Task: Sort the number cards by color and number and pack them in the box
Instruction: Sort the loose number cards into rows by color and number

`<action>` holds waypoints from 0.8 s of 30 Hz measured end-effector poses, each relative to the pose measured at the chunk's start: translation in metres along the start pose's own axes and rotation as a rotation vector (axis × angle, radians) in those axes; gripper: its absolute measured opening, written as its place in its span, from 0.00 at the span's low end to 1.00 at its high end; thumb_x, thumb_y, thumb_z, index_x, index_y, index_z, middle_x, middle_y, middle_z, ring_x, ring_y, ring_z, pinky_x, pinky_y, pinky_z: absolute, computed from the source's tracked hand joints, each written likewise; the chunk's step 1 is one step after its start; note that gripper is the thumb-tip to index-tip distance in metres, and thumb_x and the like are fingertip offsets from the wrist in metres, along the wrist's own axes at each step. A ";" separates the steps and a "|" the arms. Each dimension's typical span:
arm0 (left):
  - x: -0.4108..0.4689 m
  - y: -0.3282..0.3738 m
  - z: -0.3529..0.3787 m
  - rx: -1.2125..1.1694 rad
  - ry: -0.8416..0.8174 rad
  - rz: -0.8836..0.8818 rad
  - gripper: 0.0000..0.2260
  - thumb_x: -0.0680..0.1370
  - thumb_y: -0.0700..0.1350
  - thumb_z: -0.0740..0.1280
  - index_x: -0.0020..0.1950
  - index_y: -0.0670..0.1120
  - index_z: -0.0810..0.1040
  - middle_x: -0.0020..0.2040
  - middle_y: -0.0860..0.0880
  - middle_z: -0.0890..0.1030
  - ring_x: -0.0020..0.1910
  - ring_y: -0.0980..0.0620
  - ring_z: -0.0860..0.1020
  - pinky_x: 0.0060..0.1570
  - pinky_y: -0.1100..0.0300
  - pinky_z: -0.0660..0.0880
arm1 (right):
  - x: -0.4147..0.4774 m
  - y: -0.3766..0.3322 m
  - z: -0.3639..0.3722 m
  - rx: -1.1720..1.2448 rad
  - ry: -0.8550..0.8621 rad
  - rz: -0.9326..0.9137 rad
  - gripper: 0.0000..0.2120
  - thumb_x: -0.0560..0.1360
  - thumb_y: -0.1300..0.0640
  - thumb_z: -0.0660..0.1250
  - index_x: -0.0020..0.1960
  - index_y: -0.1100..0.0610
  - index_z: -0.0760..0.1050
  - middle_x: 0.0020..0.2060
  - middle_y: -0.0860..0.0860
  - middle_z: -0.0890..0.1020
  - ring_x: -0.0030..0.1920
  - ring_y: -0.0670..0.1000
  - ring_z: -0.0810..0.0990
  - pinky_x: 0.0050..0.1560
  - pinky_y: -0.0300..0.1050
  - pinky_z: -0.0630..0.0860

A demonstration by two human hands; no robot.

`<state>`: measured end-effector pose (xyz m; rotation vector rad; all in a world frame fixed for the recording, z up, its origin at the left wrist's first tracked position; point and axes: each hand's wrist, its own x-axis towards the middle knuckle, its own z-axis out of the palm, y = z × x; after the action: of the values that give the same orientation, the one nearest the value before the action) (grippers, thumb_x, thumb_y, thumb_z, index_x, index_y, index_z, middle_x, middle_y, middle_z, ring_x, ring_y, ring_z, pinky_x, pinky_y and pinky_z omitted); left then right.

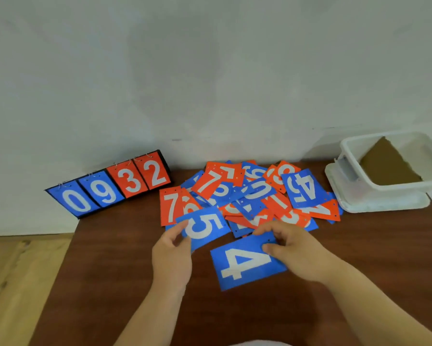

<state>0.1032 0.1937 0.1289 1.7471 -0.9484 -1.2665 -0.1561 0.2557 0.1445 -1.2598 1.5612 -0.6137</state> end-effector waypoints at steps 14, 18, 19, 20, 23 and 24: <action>-0.076 0.018 -0.061 -0.062 -0.334 0.152 0.16 0.78 0.37 0.72 0.57 0.58 0.85 0.51 0.60 0.85 0.53 0.60 0.83 0.44 0.57 0.83 | -0.045 -0.042 0.072 0.371 0.016 -0.052 0.17 0.79 0.63 0.70 0.60 0.44 0.80 0.56 0.47 0.83 0.40 0.48 0.81 0.39 0.42 0.79; -0.075 0.013 -0.076 -0.027 -0.301 0.143 0.15 0.78 0.40 0.73 0.56 0.60 0.85 0.57 0.58 0.82 0.57 0.55 0.81 0.45 0.53 0.84 | -0.047 -0.047 0.085 0.531 0.007 -0.022 0.21 0.78 0.67 0.70 0.58 0.42 0.82 0.62 0.47 0.81 0.54 0.56 0.85 0.55 0.64 0.82; -0.076 0.012 -0.079 -0.024 -0.298 0.144 0.14 0.78 0.40 0.73 0.57 0.59 0.84 0.57 0.58 0.82 0.57 0.56 0.81 0.43 0.55 0.84 | -0.047 -0.048 0.087 0.580 0.004 -0.018 0.21 0.78 0.68 0.69 0.58 0.43 0.83 0.63 0.48 0.81 0.56 0.56 0.85 0.58 0.68 0.79; -0.076 0.011 -0.082 -0.038 -0.307 0.142 0.15 0.78 0.39 0.72 0.57 0.58 0.84 0.57 0.59 0.81 0.56 0.57 0.81 0.41 0.58 0.84 | -0.047 -0.049 0.089 0.620 0.008 -0.012 0.21 0.78 0.69 0.69 0.58 0.44 0.83 0.63 0.49 0.80 0.57 0.56 0.85 0.59 0.69 0.78; -0.075 0.007 -0.088 -0.079 -0.327 0.119 0.16 0.78 0.35 0.71 0.57 0.56 0.84 0.57 0.57 0.81 0.55 0.57 0.82 0.38 0.60 0.82 | -0.047 -0.055 0.096 0.647 0.014 -0.003 0.20 0.78 0.70 0.68 0.59 0.47 0.83 0.63 0.51 0.80 0.58 0.55 0.84 0.60 0.69 0.77; -0.073 0.004 -0.090 -0.099 -0.332 0.103 0.17 0.78 0.34 0.72 0.57 0.56 0.84 0.58 0.56 0.81 0.56 0.55 0.82 0.39 0.58 0.83 | -0.046 -0.056 0.098 0.656 0.019 0.000 0.20 0.78 0.69 0.68 0.60 0.48 0.83 0.63 0.52 0.80 0.58 0.56 0.84 0.60 0.69 0.78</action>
<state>0.1728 0.2711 0.1808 1.4182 -1.1262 -1.5372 -0.0458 0.2988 0.1729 -0.7550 1.2202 -1.0351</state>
